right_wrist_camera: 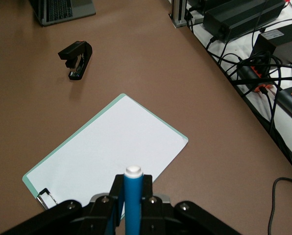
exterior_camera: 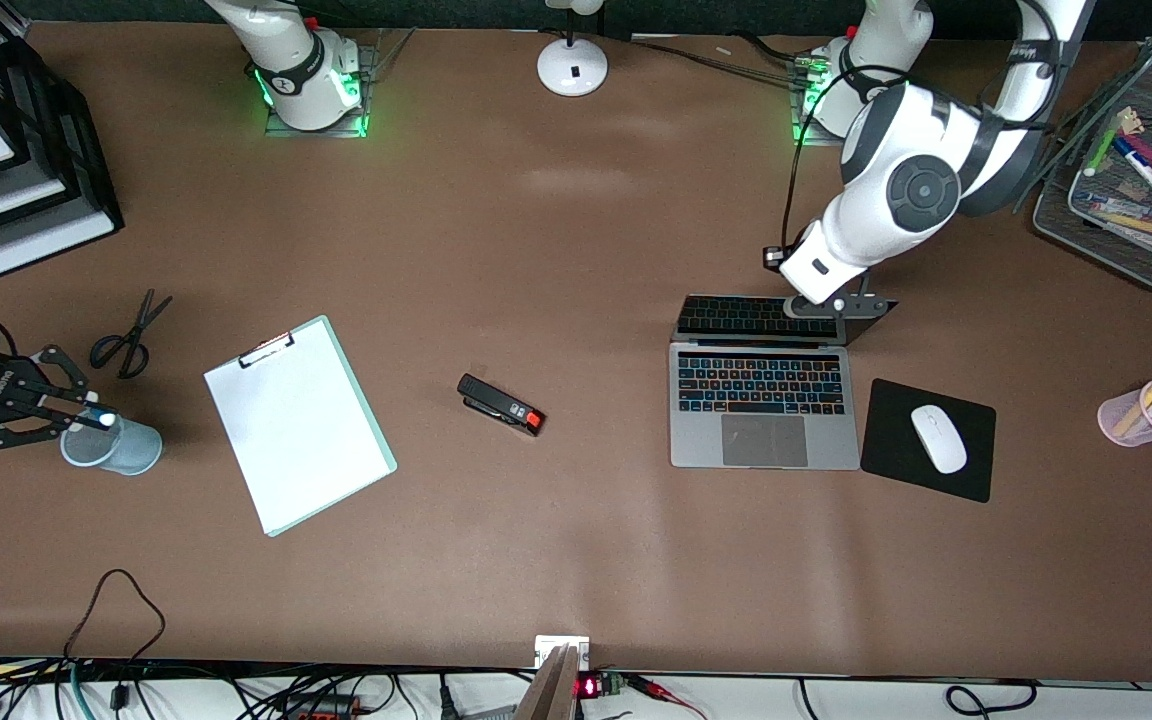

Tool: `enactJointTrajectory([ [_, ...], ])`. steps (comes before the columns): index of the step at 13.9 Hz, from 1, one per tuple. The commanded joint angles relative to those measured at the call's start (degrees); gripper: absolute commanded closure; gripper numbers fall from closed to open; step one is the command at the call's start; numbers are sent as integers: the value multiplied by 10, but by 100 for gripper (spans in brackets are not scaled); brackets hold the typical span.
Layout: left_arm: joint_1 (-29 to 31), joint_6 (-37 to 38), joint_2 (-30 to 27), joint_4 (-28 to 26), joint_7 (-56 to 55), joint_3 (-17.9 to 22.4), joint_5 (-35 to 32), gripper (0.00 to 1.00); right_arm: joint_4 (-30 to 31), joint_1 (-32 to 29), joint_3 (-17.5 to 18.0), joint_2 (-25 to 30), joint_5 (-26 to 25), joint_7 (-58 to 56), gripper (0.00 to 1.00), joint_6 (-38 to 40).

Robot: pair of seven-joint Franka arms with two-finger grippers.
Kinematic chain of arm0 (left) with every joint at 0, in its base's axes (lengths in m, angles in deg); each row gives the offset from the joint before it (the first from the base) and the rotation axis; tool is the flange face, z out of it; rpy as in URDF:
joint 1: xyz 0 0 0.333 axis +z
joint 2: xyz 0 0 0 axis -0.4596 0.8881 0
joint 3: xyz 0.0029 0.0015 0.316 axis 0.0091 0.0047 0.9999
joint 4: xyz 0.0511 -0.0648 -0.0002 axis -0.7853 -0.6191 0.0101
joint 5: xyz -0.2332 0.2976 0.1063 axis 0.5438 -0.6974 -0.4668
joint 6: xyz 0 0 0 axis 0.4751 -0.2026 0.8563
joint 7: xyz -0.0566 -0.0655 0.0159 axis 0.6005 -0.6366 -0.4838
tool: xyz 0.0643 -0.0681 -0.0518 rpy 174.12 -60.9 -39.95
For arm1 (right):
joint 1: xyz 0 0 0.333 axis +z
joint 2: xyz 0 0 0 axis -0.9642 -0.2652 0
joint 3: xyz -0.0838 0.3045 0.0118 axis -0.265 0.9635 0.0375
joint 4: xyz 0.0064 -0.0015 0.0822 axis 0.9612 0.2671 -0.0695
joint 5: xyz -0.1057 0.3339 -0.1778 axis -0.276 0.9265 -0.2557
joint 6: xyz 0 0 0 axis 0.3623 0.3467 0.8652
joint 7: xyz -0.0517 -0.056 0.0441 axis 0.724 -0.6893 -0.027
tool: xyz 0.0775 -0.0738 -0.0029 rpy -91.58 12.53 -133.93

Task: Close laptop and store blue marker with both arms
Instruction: 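Drop the marker into the cup while the left gripper grips the laptop lid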

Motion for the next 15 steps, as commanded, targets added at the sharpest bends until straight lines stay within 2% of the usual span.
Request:
enactJointTrajectory([
  [1,1,-24,15,5,-9,-4,4,100,-68,-38,10,-49,25,-24,100,56],
  [3,2,-38,20,12,-9,-3,2,100,-91,-57,9,-72,62,-24,100,75],
  [5,2,-72,24,12,-8,-2,1,100,-116,-67,11,-101,72,-28,100,95],
  [7,7,-90,29,25,-10,-1,-37,100,-127,-79,10,-120,101,-55,100,100],
  [10,10,-121,60,39,-10,1,-72,100,-131,-94,11,-146,119,-75,100,101],
  [15,10,-172,115,70,-12,13,-87,100,-139,-100,11,-172,137,-88,100,100],
])
